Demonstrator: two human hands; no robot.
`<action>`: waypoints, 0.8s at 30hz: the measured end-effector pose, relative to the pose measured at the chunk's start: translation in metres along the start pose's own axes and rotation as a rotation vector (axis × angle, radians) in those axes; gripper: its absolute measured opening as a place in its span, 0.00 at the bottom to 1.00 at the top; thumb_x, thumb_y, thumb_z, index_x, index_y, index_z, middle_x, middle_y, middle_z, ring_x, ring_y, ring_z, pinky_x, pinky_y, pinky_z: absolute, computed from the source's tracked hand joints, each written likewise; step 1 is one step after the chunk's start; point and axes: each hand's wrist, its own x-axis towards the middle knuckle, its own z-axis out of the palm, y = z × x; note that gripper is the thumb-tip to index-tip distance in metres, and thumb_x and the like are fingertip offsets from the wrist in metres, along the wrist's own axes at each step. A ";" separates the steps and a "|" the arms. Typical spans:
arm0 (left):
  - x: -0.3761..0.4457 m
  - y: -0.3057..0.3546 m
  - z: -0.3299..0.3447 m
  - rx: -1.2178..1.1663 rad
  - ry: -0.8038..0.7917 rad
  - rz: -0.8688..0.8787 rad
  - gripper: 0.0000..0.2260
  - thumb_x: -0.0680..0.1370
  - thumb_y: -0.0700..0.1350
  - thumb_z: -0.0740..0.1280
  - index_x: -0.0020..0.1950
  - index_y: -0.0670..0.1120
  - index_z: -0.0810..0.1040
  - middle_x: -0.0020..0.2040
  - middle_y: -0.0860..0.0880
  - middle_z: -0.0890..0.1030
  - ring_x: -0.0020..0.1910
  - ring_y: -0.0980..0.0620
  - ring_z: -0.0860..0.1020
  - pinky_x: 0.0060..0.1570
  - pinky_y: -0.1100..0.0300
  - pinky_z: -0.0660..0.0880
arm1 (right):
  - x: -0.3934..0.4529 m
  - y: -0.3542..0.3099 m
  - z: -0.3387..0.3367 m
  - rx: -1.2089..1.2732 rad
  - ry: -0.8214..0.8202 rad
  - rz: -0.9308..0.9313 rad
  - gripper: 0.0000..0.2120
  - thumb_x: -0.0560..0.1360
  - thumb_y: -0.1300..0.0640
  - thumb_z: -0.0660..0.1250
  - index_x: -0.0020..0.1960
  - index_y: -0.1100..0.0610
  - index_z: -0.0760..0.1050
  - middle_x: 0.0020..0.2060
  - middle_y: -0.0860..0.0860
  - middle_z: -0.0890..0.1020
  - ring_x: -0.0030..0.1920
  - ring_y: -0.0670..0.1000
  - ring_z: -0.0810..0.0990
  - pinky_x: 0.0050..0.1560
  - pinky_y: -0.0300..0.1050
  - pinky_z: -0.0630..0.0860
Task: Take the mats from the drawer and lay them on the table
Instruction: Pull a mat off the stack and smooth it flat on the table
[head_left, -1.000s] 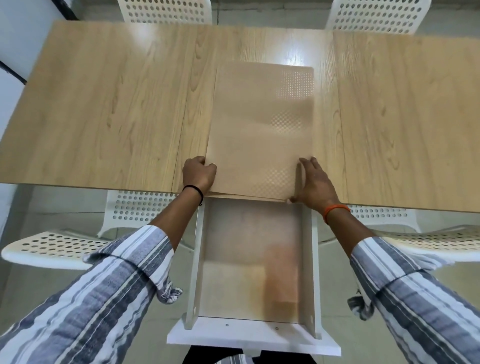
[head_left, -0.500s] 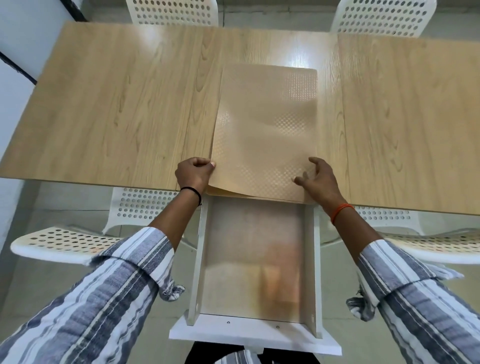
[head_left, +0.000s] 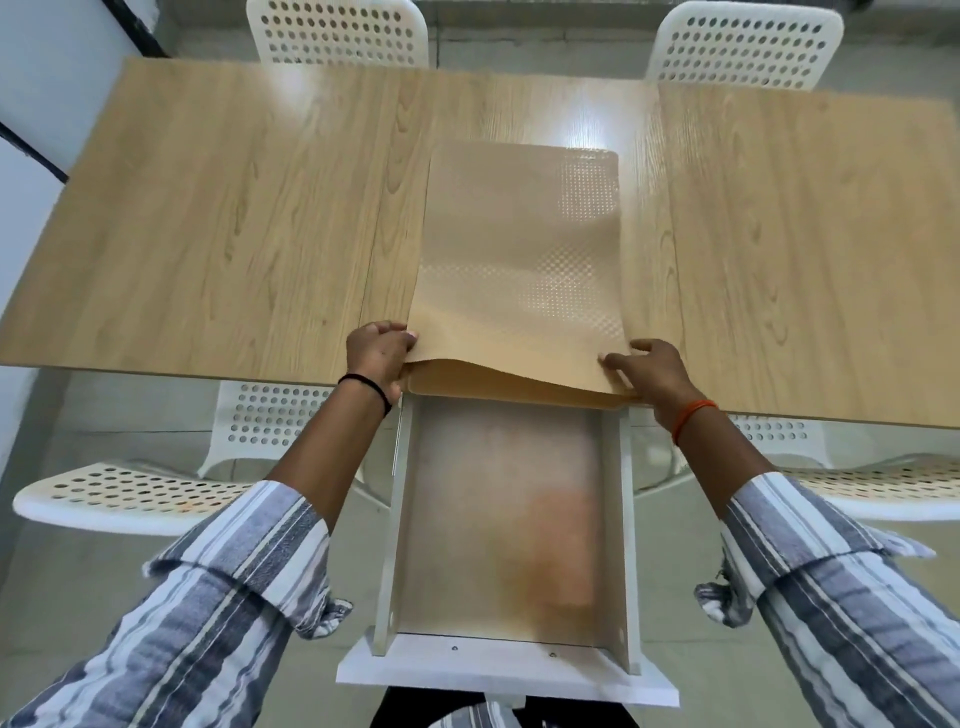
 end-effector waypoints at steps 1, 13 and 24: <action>-0.001 0.002 -0.004 0.071 -0.031 0.020 0.08 0.77 0.31 0.65 0.50 0.43 0.76 0.46 0.44 0.79 0.43 0.49 0.79 0.31 0.58 0.81 | 0.000 -0.002 -0.002 0.065 -0.039 0.038 0.27 0.74 0.55 0.73 0.69 0.64 0.70 0.50 0.56 0.80 0.43 0.53 0.78 0.38 0.43 0.77; -0.006 0.011 -0.003 0.227 -0.113 0.051 0.16 0.75 0.41 0.73 0.59 0.38 0.75 0.52 0.43 0.78 0.41 0.52 0.78 0.25 0.63 0.76 | -0.034 -0.016 -0.017 0.072 -0.188 -0.363 0.33 0.77 0.72 0.59 0.77 0.49 0.63 0.57 0.53 0.77 0.42 0.50 0.80 0.35 0.43 0.81; -0.057 -0.002 0.093 0.208 -0.334 0.333 0.25 0.77 0.33 0.66 0.73 0.46 0.69 0.66 0.47 0.77 0.62 0.49 0.77 0.63 0.56 0.73 | -0.047 0.024 -0.119 0.184 0.071 -0.520 0.31 0.77 0.75 0.55 0.67 0.43 0.72 0.53 0.46 0.85 0.50 0.51 0.82 0.49 0.46 0.71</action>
